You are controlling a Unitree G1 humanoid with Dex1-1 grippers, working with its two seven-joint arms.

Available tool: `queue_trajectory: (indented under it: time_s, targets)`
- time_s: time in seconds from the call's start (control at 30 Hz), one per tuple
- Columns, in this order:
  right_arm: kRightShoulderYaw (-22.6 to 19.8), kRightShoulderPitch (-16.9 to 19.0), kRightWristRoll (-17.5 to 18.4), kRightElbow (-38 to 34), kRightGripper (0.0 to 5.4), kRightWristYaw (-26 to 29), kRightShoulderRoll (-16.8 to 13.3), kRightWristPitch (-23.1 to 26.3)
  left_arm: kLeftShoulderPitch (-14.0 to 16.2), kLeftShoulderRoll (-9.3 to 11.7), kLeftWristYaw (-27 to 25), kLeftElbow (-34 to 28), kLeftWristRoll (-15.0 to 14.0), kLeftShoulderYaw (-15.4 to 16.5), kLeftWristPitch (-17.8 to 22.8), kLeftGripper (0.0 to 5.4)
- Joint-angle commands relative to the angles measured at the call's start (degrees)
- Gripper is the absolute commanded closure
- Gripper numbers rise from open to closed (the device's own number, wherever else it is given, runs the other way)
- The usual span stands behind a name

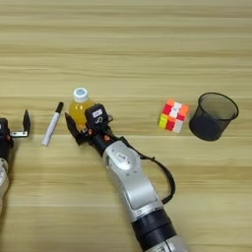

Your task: Move the objects on the table

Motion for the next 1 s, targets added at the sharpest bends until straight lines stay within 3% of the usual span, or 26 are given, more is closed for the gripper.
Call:
queue_trajectory:
  time_s: [0.03,0.1,0.13,0.63,1.0]
  targets:
    - [-0.4,-1.4,0.8,1.0,1.91,0.5,2.3,-1.0,-0.3,-0.1,0.3,0.5,-0.1,-0.2,-0.1,0.00]
    - [-0.3,-1.4,0.6,1.3,1.91,0.6,2.2,-1.2,-0.3,-0.1,0.3,0.6,-0.2,-0.2,-0.1,0.00]
    - [-0.3,-1.4,0.5,1.4,1.55,0.6,2.1,-1.2,-0.3,-0.1,0.3,0.6,-0.2,-0.2,-0.1,0.00]
    - [-1.1,-1.2,0.4,1.0,0.03,0.4,1.8,-2.0,-0.8,0.0,0.2,1.5,-0.2,-0.2,-0.4,0.00]
    - [-0.1,3.6,-0.5,-7.2,0.03,0.9,-0.9,-0.4,-0.8,-0.2,0.3,1.4,-0.1,-0.4,-0.5,0.00]
